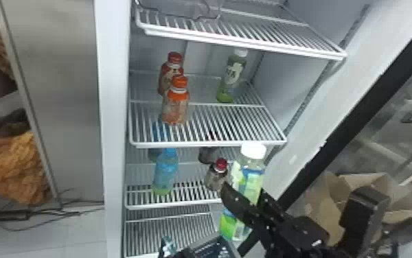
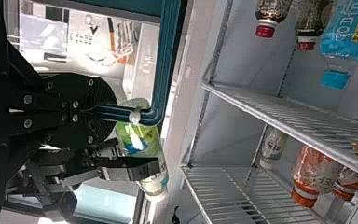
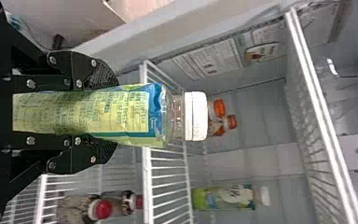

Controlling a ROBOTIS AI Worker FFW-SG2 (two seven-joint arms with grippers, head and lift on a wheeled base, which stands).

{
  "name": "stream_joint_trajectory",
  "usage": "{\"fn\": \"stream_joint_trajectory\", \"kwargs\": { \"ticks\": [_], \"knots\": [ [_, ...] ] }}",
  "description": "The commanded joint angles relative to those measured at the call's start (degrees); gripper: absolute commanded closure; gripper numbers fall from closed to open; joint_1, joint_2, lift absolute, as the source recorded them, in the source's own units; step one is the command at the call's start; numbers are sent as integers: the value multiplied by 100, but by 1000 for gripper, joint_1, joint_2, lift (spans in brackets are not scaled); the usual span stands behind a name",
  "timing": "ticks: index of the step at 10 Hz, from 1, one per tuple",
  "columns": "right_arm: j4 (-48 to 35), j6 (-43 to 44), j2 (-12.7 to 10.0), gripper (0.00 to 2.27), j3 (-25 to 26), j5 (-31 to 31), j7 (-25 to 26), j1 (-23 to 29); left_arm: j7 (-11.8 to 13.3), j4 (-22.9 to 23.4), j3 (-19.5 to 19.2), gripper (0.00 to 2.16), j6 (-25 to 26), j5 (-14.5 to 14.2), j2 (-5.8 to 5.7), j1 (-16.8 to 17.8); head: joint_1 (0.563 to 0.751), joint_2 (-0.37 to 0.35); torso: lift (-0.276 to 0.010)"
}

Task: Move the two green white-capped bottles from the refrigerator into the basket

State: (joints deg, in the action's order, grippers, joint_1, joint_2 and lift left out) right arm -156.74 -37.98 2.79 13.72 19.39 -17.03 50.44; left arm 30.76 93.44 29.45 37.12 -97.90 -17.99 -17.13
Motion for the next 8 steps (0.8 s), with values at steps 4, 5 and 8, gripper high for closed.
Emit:
{"fn": "stream_joint_trajectory", "kwargs": {
  "ticks": [4, 5, 8],
  "knots": [
    [-476, -1447, 2, 892, 251, 83, -107, 426, 0, 0, -20, 1214, 0, 21, -3, -16, 695, -350, -4],
    [-476, -1798, 2, 892, 308, 94, -107, 398, 0, 0, -9, 1214, 0, 32, -3, -16, 695, -350, -4],
    [-420, -2783, 2, 892, 354, 60, -98, 243, 0, 0, -9, 1214, 14, 32, -3, -2, 695, -350, -4]
  ]
}}
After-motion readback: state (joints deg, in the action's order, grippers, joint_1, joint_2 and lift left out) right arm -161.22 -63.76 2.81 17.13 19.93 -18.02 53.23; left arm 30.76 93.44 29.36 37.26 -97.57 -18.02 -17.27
